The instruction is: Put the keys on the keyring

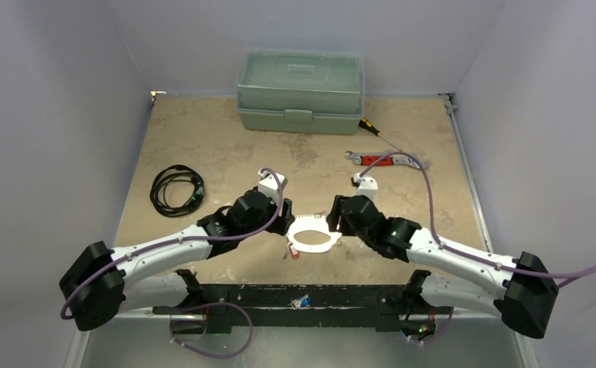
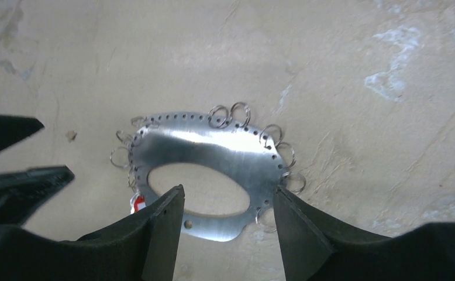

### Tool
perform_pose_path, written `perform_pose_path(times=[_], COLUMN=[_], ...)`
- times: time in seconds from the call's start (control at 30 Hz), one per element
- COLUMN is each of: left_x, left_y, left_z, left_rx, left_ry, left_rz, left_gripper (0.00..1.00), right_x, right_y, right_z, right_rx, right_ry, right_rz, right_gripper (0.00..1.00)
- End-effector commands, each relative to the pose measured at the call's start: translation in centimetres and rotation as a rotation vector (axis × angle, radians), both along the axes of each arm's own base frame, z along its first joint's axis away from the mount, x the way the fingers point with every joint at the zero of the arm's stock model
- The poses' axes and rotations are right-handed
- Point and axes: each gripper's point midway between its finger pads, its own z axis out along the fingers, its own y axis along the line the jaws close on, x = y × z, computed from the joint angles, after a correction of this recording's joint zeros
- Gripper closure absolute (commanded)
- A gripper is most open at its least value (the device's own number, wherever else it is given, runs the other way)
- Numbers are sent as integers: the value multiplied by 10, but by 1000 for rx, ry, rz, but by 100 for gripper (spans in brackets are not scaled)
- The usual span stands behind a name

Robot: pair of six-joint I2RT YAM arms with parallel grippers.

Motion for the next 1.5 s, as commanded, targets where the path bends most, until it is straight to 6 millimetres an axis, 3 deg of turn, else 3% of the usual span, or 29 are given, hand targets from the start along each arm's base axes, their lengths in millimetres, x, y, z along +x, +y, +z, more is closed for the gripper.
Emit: perform_pose_path(times=[0.0,0.13,0.27,0.43,0.6,0.7,0.83,1.0,1.47], left_x=[20,18,10,4,11,12,16,27,37], left_y=[-22,-12,-4,-4,-5,-20,-23,-23,-22], left_z=[28,56,79,57,6,-7,-30,-51,-73], left_rx=[3,111,201,460,668,606,519,472,394], left_ry=[-120,-152,-265,-270,-271,-253,-245,-218,-216], left_rz=[-39,-94,-228,-488,-737,-839,-900,-934,-951], left_gripper=[38,39,38,40,51,49,46,53,58], right_x=[25,20,25,33,33,29,23,18,3], right_y=[3,25,31,39,36,30,17,15,16], right_z=[24,31,40,45,36,37,40,44,56], right_rx=[78,36,52,73,81,89,106,152,223], right_ry=[-46,-32,-64,-73,-84,-97,-128,-159,-187], right_rz=[57,268,280,266,252,245,230,241,297], right_gripper=[43,47,45,42,41,39,34,30,29])
